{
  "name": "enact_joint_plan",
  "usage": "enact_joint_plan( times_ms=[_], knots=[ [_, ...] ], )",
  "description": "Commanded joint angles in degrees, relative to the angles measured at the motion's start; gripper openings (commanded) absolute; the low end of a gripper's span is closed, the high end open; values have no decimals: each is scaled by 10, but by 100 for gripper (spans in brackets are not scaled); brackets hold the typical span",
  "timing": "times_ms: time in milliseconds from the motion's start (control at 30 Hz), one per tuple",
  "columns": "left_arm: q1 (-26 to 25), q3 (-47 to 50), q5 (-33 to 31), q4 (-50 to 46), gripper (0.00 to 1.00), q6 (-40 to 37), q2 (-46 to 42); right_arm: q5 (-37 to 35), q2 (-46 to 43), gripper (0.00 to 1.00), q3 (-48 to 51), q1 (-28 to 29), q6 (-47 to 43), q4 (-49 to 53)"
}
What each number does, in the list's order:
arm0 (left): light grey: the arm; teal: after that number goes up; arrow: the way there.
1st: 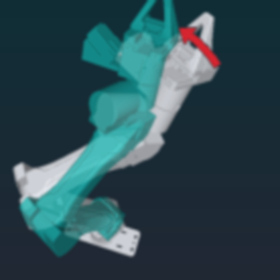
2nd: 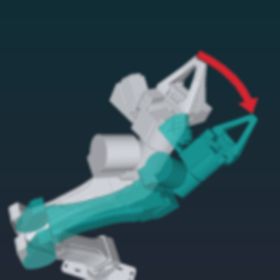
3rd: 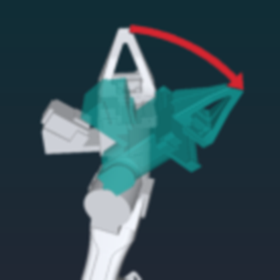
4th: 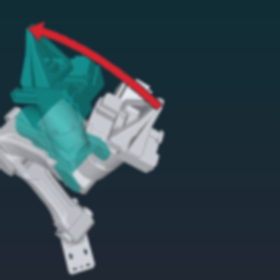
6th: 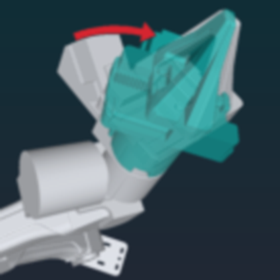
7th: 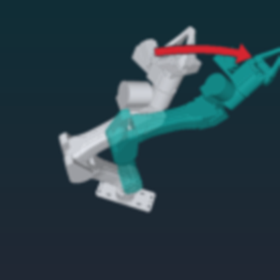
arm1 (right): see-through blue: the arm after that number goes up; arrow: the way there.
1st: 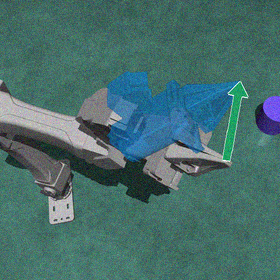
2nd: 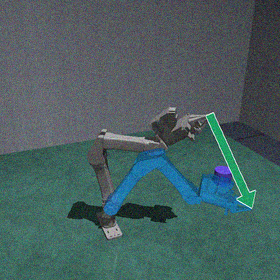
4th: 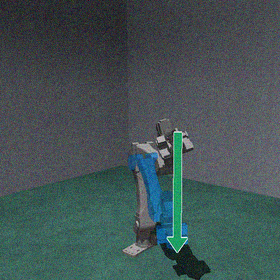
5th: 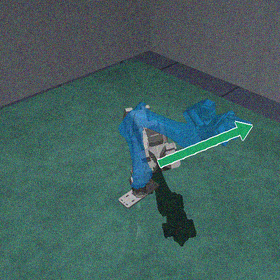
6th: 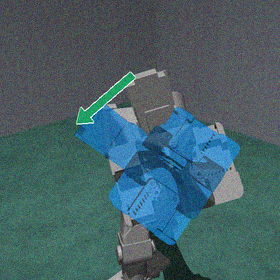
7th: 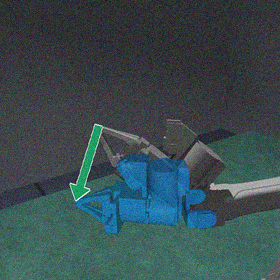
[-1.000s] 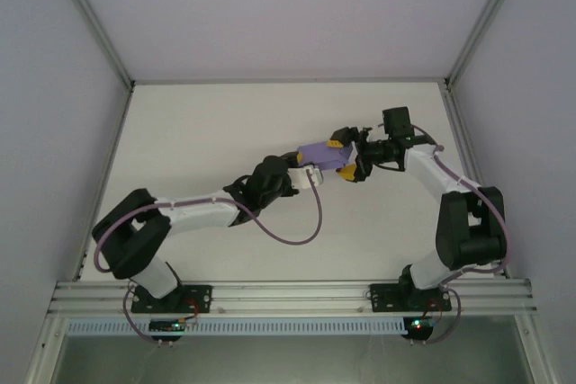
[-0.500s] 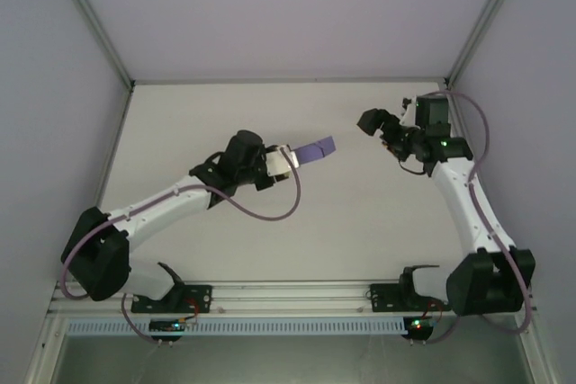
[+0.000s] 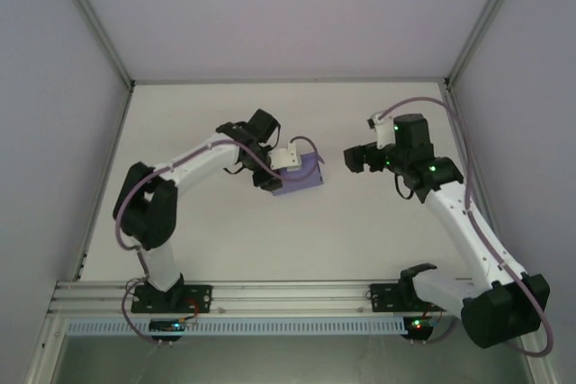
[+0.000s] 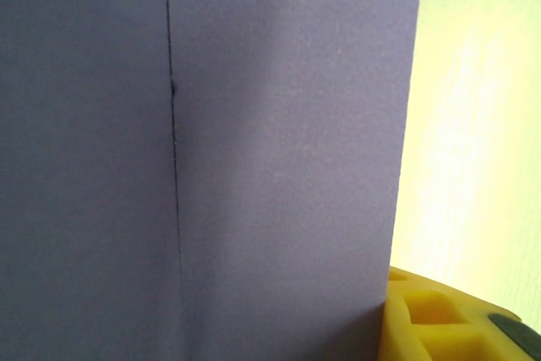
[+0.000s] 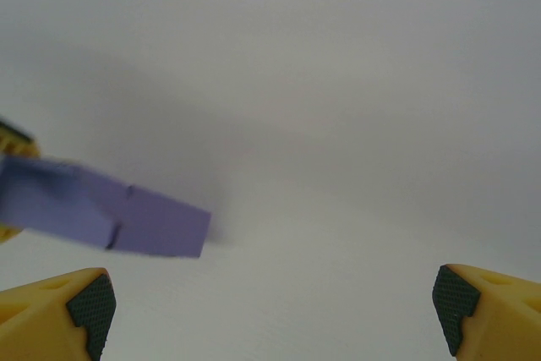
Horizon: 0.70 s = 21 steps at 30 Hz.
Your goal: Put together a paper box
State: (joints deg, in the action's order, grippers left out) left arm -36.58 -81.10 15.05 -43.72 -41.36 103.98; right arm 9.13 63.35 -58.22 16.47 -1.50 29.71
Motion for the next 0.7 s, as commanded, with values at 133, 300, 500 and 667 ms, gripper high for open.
enact_joint_plan(
  times_ms=[133, 300, 500, 667],
  knots=[
    [2, -70, 16, -107, 23, -23, 54, 91, 100, 92, -27, 28, -39, -21],
    [-2, -105, -12, -131, 24, -16, 86, 122, 164, 82, -49, 44, -42, -57],
    [-8, -122, -20, -141, 27, -14, 103, 148, 226, 61, -85, 55, -47, -66],
    [-11, -124, -20, -139, 28, -15, 104, 147, 256, 40, -96, 62, -48, -55]
  ],
)
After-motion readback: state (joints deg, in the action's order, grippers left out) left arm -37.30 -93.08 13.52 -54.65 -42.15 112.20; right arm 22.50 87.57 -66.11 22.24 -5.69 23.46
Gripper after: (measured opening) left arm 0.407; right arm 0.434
